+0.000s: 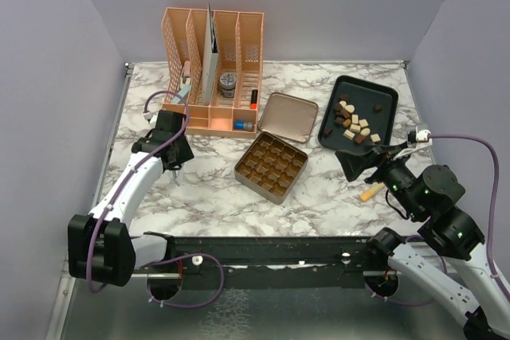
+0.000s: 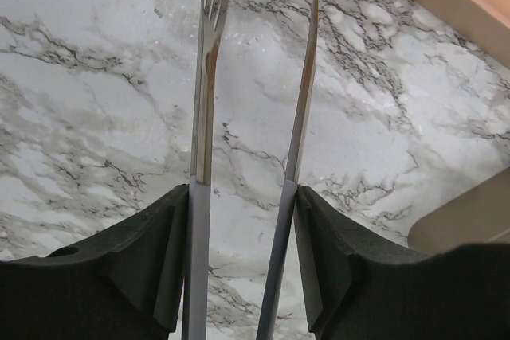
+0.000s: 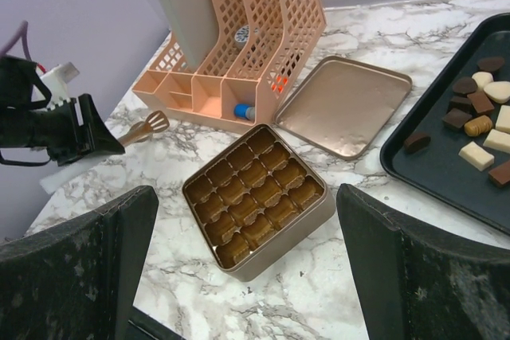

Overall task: Pack the chocolate
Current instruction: Pick up the clamp at the center of the board, then pick up the fake chocolate from the plate, then place the fake chocolate in the packing box.

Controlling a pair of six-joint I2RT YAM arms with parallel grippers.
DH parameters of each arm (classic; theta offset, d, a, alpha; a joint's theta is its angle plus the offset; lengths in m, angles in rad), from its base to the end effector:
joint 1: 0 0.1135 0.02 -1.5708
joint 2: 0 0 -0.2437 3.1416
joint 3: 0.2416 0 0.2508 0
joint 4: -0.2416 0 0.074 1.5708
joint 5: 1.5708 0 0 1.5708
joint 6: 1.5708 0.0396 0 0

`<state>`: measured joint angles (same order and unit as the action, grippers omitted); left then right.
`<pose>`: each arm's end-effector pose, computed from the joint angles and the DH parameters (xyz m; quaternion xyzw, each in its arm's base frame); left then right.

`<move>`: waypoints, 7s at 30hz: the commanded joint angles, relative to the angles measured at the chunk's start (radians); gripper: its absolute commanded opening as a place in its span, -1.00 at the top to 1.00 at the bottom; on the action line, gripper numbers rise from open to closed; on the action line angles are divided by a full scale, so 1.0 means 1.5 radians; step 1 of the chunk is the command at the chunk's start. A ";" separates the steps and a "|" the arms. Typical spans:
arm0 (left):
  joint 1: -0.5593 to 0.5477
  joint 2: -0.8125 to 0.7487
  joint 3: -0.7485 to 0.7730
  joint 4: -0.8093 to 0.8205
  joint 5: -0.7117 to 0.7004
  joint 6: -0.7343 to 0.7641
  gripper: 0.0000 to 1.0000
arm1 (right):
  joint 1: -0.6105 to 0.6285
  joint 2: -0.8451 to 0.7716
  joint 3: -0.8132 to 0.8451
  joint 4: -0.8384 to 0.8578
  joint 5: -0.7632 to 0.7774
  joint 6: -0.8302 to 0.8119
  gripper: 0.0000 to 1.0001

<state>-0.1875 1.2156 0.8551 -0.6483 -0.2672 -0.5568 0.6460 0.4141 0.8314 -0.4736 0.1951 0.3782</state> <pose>0.2417 -0.0352 0.2173 -0.2111 0.9292 0.0193 0.3026 0.0908 0.0588 0.3588 -0.0302 0.7257 0.2733 0.6306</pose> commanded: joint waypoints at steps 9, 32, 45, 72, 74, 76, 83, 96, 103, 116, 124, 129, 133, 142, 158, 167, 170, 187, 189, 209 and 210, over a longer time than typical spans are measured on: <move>0.000 -0.073 0.159 -0.137 0.074 0.076 -0.07 | -0.002 0.019 -0.003 -0.016 0.002 0.033 -0.98; -0.247 -0.069 0.306 -0.122 0.104 0.152 0.00 | -0.002 0.032 0.098 -0.095 0.049 0.052 -0.93; -0.426 0.122 0.356 0.087 0.045 0.245 -0.03 | -0.002 0.023 0.081 -0.048 0.047 0.081 -0.90; -0.460 0.474 0.521 0.226 0.174 0.414 0.02 | -0.002 -0.055 0.109 -0.108 0.183 0.132 -0.82; -0.460 0.482 0.541 0.208 0.170 0.415 0.04 | -0.002 -0.065 0.098 -0.107 0.193 0.150 -0.82; -0.460 0.482 0.551 0.197 0.169 0.408 0.04 | -0.002 -0.072 0.088 -0.106 0.198 0.164 -0.82; -0.461 0.498 0.556 0.174 0.150 0.374 0.06 | -0.002 -0.070 0.078 -0.107 0.192 0.170 -0.81; -0.475 0.544 0.589 0.162 0.142 0.333 0.11 | -0.002 -0.078 0.089 -0.128 0.192 0.166 -0.81; -0.482 0.564 0.604 0.154 0.130 0.328 0.11 | -0.002 -0.100 0.090 -0.136 0.204 0.170 -0.81; -0.487 0.589 0.615 0.152 0.111 0.337 0.10 | -0.002 -0.092 0.088 -0.132 0.185 0.182 -0.80; -0.489 0.586 0.607 0.153 0.121 0.341 0.15 | -0.002 -0.091 0.085 -0.129 0.179 0.192 -0.80; -0.492 0.582 0.613 0.154 0.130 0.348 0.21 | -0.002 -0.091 0.081 -0.126 0.175 0.201 -0.79; -0.492 0.582 0.613 0.154 0.132 0.349 0.29 | -0.002 -0.092 0.079 -0.126 0.174 0.206 -0.79; -0.494 0.561 0.608 0.162 0.137 0.335 0.41 | -0.002 -0.088 0.066 -0.123 0.169 0.216 -0.78; -0.494 0.448 0.556 0.185 0.110 0.275 0.53 | -0.002 -0.096 0.057 -0.136 0.165 0.224 -0.78; -0.482 0.335 0.454 0.138 0.052 0.236 0.53 | -0.002 -0.096 0.048 -0.150 0.172 0.227 -0.78; -0.468 0.292 0.417 0.109 0.036 0.219 0.53 | -0.002 -0.094 0.047 -0.155 0.174 0.226 -0.77; -0.399 0.123 0.284 -0.010 -0.004 0.160 0.52 | -0.002 -0.063 0.047 -0.172 0.179 0.195 -0.78; -0.398 0.122 0.281 -0.017 -0.007 0.159 0.52 | -0.002 -0.059 0.046 -0.172 0.176 0.195 -0.78; -0.396 0.145 0.275 -0.041 0.021 0.174 0.44 | -0.002 -0.056 0.038 -0.164 0.178 0.202 -0.78; -0.396 0.145 0.274 -0.041 0.022 0.174 0.43 | -0.002 -0.055 0.039 -0.163 0.177 0.202 -0.78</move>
<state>-0.7845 1.4284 1.2667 -0.7113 -0.2520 -0.3019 0.6460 0.3225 0.8928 -0.7059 0.4545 0.6842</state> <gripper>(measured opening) 0.397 0.889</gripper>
